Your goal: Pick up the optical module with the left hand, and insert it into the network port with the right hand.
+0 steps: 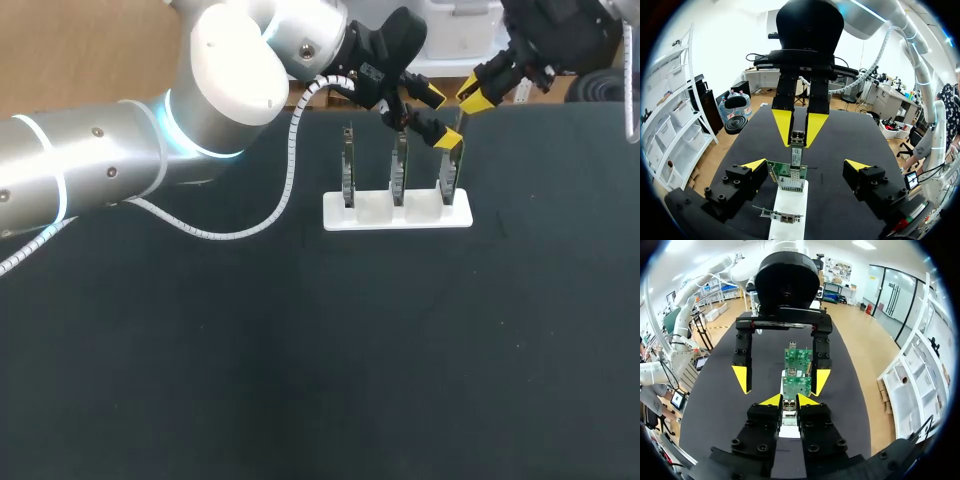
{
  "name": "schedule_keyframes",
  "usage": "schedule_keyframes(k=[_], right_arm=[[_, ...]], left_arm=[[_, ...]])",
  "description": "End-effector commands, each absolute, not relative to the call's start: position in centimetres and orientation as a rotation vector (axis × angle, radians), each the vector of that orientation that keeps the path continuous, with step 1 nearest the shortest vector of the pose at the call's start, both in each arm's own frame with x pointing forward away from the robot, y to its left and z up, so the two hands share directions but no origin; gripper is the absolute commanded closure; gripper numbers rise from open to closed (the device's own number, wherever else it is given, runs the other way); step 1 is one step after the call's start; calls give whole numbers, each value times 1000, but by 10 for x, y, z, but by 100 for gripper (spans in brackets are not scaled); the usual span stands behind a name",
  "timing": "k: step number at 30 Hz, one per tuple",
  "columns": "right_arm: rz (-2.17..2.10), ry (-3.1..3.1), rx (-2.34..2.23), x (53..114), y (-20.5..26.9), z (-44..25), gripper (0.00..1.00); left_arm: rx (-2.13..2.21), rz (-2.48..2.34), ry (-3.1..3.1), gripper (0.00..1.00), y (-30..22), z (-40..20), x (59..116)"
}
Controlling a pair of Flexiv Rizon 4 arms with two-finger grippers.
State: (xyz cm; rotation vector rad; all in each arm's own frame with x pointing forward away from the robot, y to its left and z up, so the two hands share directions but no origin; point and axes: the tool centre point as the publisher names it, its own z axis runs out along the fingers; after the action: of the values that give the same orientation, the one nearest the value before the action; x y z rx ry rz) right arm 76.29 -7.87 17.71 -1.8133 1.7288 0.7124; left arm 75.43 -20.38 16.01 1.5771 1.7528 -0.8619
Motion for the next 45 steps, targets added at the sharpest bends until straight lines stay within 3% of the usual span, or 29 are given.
schedule_keyframes(k=[1, 45], right_arm=[[735, 1714, -1824, 768, -80, 177, 100], [717, 1748, -1825, 771, -78, 170, 100]], left_arm=[[1574, -860, 1749, 0, -203, 160, 753], [1574, -860, 1749, 0, -203, 160, 753]])
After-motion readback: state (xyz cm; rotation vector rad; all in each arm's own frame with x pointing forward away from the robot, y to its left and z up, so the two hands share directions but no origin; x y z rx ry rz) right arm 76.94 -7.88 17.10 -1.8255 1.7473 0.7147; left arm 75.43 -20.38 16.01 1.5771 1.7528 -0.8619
